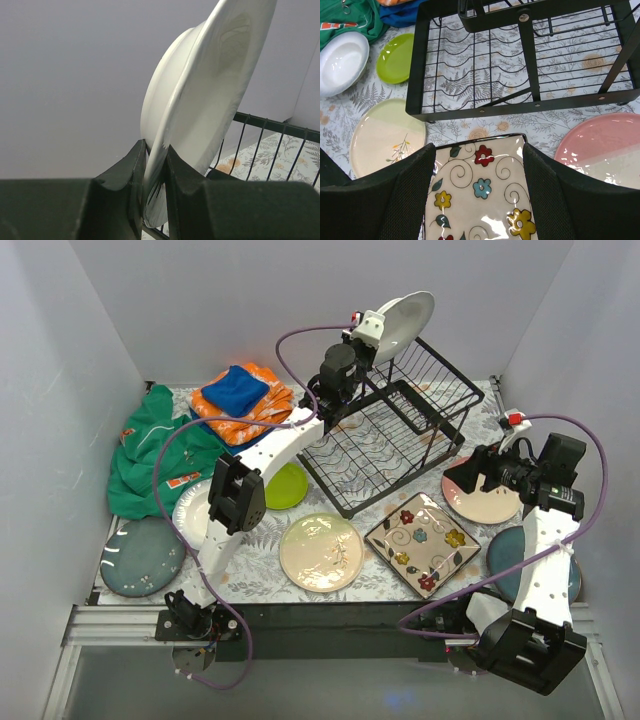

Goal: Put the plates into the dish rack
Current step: Insert the plate into the dish rack

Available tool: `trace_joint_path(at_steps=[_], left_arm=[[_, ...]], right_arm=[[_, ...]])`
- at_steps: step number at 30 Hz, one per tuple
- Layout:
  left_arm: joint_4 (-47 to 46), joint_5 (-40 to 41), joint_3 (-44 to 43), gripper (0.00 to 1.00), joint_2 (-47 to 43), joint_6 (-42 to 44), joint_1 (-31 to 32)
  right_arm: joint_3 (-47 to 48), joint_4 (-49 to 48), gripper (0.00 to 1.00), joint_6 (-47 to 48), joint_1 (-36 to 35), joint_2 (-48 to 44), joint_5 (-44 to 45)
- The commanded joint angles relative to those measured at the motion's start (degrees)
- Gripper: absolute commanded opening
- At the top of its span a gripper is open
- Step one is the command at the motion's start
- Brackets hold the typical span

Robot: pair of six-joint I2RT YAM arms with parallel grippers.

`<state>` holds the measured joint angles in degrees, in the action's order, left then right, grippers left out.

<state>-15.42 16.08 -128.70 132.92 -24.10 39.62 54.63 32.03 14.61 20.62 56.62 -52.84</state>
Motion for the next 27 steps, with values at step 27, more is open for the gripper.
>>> trace_joint_path(at_steps=[27], left_arm=[[-13.9,8.0,-1.0,0.0,-0.7,-0.8,0.1]], right_arm=[[-0.1,-2.0,0.75,-0.5,0.6,-0.5,-0.8]])
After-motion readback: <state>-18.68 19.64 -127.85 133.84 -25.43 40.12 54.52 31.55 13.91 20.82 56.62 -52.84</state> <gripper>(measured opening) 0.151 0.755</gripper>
